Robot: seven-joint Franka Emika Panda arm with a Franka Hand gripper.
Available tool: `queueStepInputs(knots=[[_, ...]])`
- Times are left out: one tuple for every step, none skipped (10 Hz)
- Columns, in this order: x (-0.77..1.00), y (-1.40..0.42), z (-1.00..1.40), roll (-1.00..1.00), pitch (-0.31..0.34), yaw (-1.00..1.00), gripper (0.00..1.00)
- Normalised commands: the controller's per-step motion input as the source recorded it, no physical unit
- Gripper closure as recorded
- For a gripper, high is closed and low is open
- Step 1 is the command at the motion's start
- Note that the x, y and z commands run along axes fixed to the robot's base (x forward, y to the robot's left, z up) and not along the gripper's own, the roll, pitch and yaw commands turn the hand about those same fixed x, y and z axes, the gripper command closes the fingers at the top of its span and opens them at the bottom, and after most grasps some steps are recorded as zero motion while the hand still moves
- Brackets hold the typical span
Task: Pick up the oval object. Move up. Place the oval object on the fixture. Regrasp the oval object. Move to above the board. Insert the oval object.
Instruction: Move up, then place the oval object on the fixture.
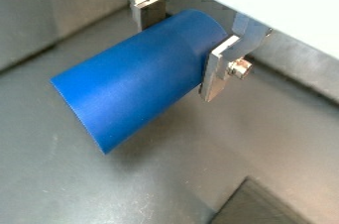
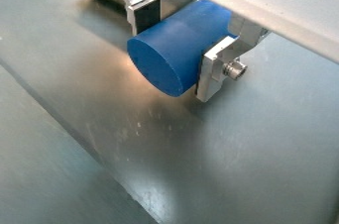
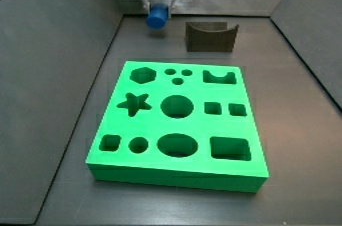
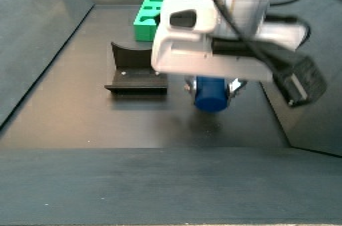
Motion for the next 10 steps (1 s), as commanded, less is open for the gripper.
queueStepInputs(knots=[[0.0, -0.02, 0.34, -0.01, 0.049, 0.04, 1.0], [0.0, 0.0, 1.0, 0.0, 0.0, 0.0, 1.0], [0.0, 0.01, 1.0, 0.0, -0.004, -0.01, 1.0], [-0.01, 0.0, 1.0, 0.0, 0.016, -0.01, 1.0], [-0.01, 0.0, 1.0, 0.0, 0.019, -0.01, 1.0], [-0.02, 0.0, 1.0, 0.0, 0.023, -0.01, 1.0], [-0.02, 0.0, 1.0, -0.01, 0.028, -0.01, 1.0], [-0.02, 0.0, 1.0, -0.01, 0.033, -0.01, 1.0], [-0.02, 0.0, 0.96, -0.01, 0.033, -0.01, 1.0], [-0.01, 0.01, 0.67, -0.01, 0.043, -0.01, 1.0]])
